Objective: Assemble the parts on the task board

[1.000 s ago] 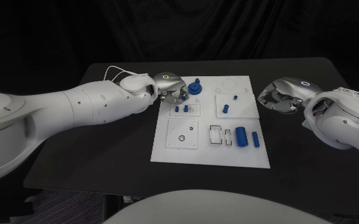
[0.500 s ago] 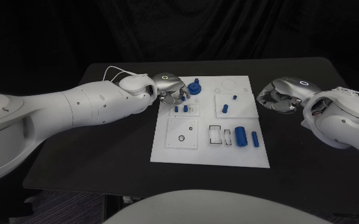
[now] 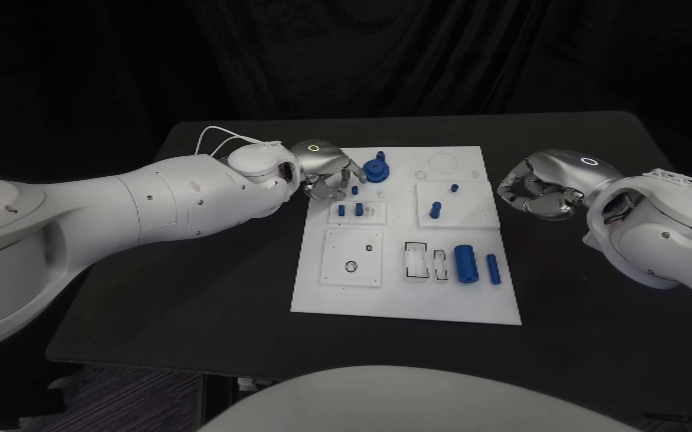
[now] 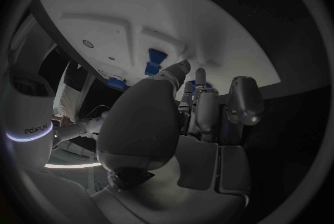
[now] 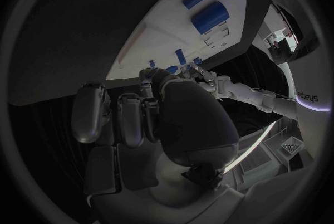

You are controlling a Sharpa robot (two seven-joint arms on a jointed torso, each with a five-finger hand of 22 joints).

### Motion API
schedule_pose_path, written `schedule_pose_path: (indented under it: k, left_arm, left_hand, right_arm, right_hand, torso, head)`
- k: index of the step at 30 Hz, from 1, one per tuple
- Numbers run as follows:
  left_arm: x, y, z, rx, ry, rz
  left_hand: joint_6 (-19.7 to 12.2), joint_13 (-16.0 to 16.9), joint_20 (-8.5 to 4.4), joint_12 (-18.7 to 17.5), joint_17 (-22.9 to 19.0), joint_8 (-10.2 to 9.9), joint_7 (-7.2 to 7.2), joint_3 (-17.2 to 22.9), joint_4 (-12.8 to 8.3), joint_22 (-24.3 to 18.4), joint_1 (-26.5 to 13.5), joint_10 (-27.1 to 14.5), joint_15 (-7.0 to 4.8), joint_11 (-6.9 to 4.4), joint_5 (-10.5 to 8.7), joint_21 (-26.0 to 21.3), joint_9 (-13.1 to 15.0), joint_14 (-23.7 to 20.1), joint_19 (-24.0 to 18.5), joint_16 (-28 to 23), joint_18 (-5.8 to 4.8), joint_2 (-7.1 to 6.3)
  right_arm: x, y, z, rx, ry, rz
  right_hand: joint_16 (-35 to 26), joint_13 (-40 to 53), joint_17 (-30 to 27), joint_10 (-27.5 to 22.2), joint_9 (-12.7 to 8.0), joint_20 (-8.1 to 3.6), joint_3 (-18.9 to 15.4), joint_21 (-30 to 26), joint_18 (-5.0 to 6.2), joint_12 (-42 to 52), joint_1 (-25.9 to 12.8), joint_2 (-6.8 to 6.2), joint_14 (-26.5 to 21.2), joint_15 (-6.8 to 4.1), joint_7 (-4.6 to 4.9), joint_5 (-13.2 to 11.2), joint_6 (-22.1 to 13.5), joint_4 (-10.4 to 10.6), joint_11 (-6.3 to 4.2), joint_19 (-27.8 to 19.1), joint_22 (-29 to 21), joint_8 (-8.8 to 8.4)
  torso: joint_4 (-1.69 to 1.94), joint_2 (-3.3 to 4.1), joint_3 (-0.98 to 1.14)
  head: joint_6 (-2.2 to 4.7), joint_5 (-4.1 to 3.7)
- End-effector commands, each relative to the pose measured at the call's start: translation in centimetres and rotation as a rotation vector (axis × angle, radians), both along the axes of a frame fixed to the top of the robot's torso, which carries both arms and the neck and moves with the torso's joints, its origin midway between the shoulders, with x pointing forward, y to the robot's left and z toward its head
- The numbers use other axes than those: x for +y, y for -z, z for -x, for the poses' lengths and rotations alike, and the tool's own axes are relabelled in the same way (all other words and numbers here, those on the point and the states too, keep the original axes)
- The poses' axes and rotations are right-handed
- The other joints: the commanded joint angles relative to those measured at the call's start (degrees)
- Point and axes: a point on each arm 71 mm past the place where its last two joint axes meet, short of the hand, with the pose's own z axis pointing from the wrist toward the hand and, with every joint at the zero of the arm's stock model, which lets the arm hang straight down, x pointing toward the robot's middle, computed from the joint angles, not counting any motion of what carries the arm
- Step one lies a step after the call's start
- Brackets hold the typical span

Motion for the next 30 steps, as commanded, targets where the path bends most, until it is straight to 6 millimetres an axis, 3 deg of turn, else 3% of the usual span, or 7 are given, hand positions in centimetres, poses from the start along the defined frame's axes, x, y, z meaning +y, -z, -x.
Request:
schedule_pose_path:
  k: [1, 6, 9, 13, 18, 22, 30]
  left_arm:
    - [0.3, -0.2, -0.1, -0.04, -0.02, 0.019]
    - [2.2, -0.9, -0.1, -0.126, -0.073, 0.057]
    - [4.0, -1.8, 0.3, -0.219, -0.091, 0.108]
    - [5.8, -2.9, 1.2, -0.308, -0.109, 0.209]
    - [8.4, -4.4, 2.3, -0.338, -0.17, 0.399]
    - [9.9, -4.9, 2.9, -0.311, -0.202, 0.518]
    - [9.8, -5.5, 4.4, -0.258, -0.212, 0.692]
  left_hand:
    - [-0.36, 0.37, 0.21, 0.46, 0.21, 0.11, -0.31, -0.29, 0.2, 8.76, -0.26, -0.49, 0.22, -0.02, -0.42, -0.13, -0.11, -0.16, -0.13, -0.06, 0.4, -0.49]
    - [0.13, 1.9, 0.28, 1.28, -3.23, 0.45, 0.13, -1.11, 0.67, 7.91, -0.41, -2.63, 0.36, 0.49, -1.2, -3.12, -0.2, -2.29, -1.87, -1.86, 0.98, -0.86]
    - [1.03, 4.46, 0.68, 3.18, -12.78, 0.68, 0.88, -2.07, 1.41, 6.74, 0.07, -9.58, 1.07, 1.04, -1.17, -8.07, -0.33, -9.21, -4.9, -8.02, 1.77, -1.06]
    - [-0.97, 7.52, 1.16, 7.13, -20.64, 0.17, -1.96, -2.69, 1.84, 4.63, 2.94, -22.12, 1.18, 0.85, 0.25, -17.79, -1.16, -16.94, -10.92, -13.56, 3.28, -1.57]
    - [-2.91, 8.51, 2.45, 13.83, -29.35, 0.53, -1.4, -3.94, 5.3, 1.24, 5.28, -35.4, 3.15, 3.09, 1.07, -34.5, -1.56, -26.67, -21.46, -21.22, 5.48, -1.85]
    - [-2.13, 7.51, 3.26, 16.51, -30.6, 0.8, 0.19, -5.25, 6.84, 0.75, 4.85, -37.6, 4.06, 4.13, 2.09, -37.75, -1.42, -28.16, -22.83, -22.48, 5.57, -1.33]
    - [2.39, 3.21, 4.05, 19.06, -32.66, 1.9, 2.51, -6.23, 7.21, 1.58, 6.03, -33.49, 4.63, 5.12, 3.36, -36.55, -1.0, -26.54, -19.86, -23.44, 5.59, -0.24]
  right_arm:
    - [-0.1, 0.0, 0.0, -0.003, 0.007, 0.0]
    - [0.1, -0.4, 0.1, -0.041, -0.01, -0.03]
    - [0.1, -0.7, 0.3, -0.073, -0.03, -0.056]
    - [0.0, -1.3, 0.3, -0.091, -0.047, -0.064]
    - [0.8, -2.4, -0.7, -0.072, -0.074, -0.017]
    - [2.0, -3.0, -1.9, -0.062, -0.102, 0.033]
    - [2.6, -1.6, -3.8, -0.029, -0.121, 0.104]
  right_hand:
    - [-0.33, 9.77, 7.32, 1.3, 0.07, 0.01, 0.35, -0.34, 0.75, -0.2, -0.37, 0.05, 3.96, -0.01, 0.01, 0.05, 0.28, 0.04, 0.05, -0.23, 9.86, -0.12]
    - [-4.92, 5.03, 3.18, -3.69, 0.26, 0.62, 1.12, -6.76, 1.94, -4.93, -0.39, -0.4, 2.29, 0.77, 0.5, 0.44, 0.51, -0.28, 0.96, -2.75, 7.99, -0.31]
    - [-11.27, -9.98, -2.68, -19.04, 0.5, 1.18, 2.42, -12.71, 2.96, -21.08, -0.28, -2.03, 0.2, 1.29, 0.92, 0.52, 0.67, -0.53, 1.74, -4.86, 6.05, -0.49]
    - [-14.93, -23.45, -5.95, -34.28, 1.42, 1.35, 6.23, -17.67, 3.78, -37.01, 2.69, -5.92, -1.64, 1.75, 1.46, 10.09, 2.67, -4.49, 2.49, -6.9, 4.71, 0.49]
    - [-20.7, -29.46, -11.2, -41.41, 1.9, 2.41, 11.73, -25.21, 4.82, -44.75, 1.24, -8.04, -6.12, 2.98, 2.0, -1.21, -2.63, -5.45, 3.99, -11.67, 3.54, -1.55]
    - [-20.56, -34.03, -11.94, -45.16, 2.5, 3.91, 11.95, -26.0, 4.68, -49.78, -1.25, -9.05, -6.73, 4.67, 0.79, -7.71, -4.6, -4.31, 6.0, -12.11, 3.5, -1.67]
    - [-18.32, -44.63, -12.6, -48.13, 1.65, 5.87, 8.01, -24.81, 4.64, -58.64, -0.99, -9.17, -6.24, 6.52, 0.08, -9.08, -7.56, -3.72, 7.94, -10.06, 3.74, -2.64]
  torso:
    - [0.04, -0.01, 0.01]
    - [0.02, -0.02, -0.02]
    - [0.05, -0.02, -0.04]
    - [0.05, 0.0, -0.03]
    - [-0.13, -0.01, -0.14]
    - [0.13, -0.02, -0.22]
    - [1.46, -0.1, -0.9]
  head:
    - [-0.01, 0.03]
    - [-0.01, -0.06]
    - [-0.01, -0.08]
    - [-0.01, -0.08]
    - [-0.01, -1.22]
    - [-0.01, -1.49]
    - [-0.01, -2.97]
